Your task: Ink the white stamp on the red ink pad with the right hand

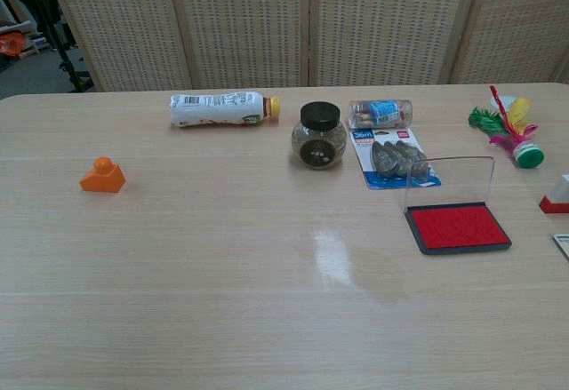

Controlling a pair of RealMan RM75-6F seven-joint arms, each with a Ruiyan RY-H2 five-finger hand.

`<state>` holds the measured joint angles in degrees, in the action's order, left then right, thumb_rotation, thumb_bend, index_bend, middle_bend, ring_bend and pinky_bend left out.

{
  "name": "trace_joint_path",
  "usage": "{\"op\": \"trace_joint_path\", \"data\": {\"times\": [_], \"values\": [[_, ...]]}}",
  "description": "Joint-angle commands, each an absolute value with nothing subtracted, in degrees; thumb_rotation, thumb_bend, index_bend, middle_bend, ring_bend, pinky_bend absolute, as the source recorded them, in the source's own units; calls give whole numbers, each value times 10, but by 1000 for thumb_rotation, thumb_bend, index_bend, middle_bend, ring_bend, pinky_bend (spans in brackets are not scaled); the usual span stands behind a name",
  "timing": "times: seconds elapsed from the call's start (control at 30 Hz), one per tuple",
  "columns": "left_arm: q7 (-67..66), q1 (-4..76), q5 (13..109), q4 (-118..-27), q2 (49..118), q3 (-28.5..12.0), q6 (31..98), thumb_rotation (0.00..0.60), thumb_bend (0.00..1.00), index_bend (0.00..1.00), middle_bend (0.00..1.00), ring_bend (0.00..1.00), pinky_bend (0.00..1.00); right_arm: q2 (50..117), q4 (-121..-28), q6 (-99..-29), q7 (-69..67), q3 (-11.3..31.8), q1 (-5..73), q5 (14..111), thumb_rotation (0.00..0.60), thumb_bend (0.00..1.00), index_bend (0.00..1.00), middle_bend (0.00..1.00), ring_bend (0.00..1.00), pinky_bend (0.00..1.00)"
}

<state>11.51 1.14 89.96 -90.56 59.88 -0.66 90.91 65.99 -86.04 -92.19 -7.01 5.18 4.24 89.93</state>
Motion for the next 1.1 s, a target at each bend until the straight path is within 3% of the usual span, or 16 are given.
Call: {"op": "trace_joint_path", "data": {"times": [0.03, 0.4, 0.43, 0.5, 0.53, 0.57, 0.63, 0.67, 0.73, 0.87, 0.97, 1.1], "values": [[116, 11, 899, -905, 598, -7, 909, 600, 0, 0, 0, 0, 0, 660, -860, -922, -70, 52, 42, 900, 600, 0, 3, 0, 0, 0], [113, 12, 897, -907, 598, -8, 907, 600, 0, 0, 0, 0, 0, 657, -849, -908, -87, 56, 49, 894, 600, 0, 2, 0, 0, 0], [112, 12, 896, -907, 599, -9, 906, 600, 0, 0, 0, 0, 0, 656, -844, -904, -97, 60, 53, 891, 600, 0, 3, 22, 8, 0], [111, 13, 892, -908, 598, -10, 904, 600, 0, 0, 0, 0, 0, 656, -831, -899, -99, 68, 61, 886, 600, 0, 2, 166, 145, 33], [111, 13, 890, -909, 598, -11, 903, 600, 0, 0, 0, 0, 0, 657, -817, -894, -96, 75, 69, 884, 600, 0, 1, 318, 301, 149], [111, 14, 889, -910, 598, -12, 902, 600, 0, 0, 0, 0, 0, 658, -808, -890, -93, 79, 74, 883, 600, 0, 0, 474, 476, 343], [110, 15, 885, -912, 597, -15, 901, 600, 0, 0, 0, 0, 0, 658, -788, -872, -89, 86, 91, 882, 600, 0, 0, 676, 695, 679], [109, 15, 881, -912, 597, -16, 900, 600, 0, 0, 0, 0, 0, 658, -781, -862, -88, 88, 99, 882, 600, 0, 0, 751, 785, 810], [105, 17, 874, -914, 598, -19, 895, 600, 0, 0, 0, 0, 0, 657, -769, -831, -96, 90, 118, 881, 600, 0, 0, 833, 892, 945], [102, 19, 870, -917, 597, -20, 889, 600, 0, 0, 0, 0, 0, 655, -754, -753, -107, 89, 161, 875, 600, 0, 3, 944, 1000, 1000], [103, 20, 869, -918, 596, -20, 886, 600, 0, 0, 0, 0, 0, 648, -761, -653, -129, 85, 204, 852, 600, 0, 61, 966, 1000, 1000], [106, 22, 868, -917, 594, -21, 881, 600, 0, 0, 0, 0, 0, 670, -735, -588, -106, 84, 239, 829, 600, 0, 137, 973, 1000, 1000]]}}
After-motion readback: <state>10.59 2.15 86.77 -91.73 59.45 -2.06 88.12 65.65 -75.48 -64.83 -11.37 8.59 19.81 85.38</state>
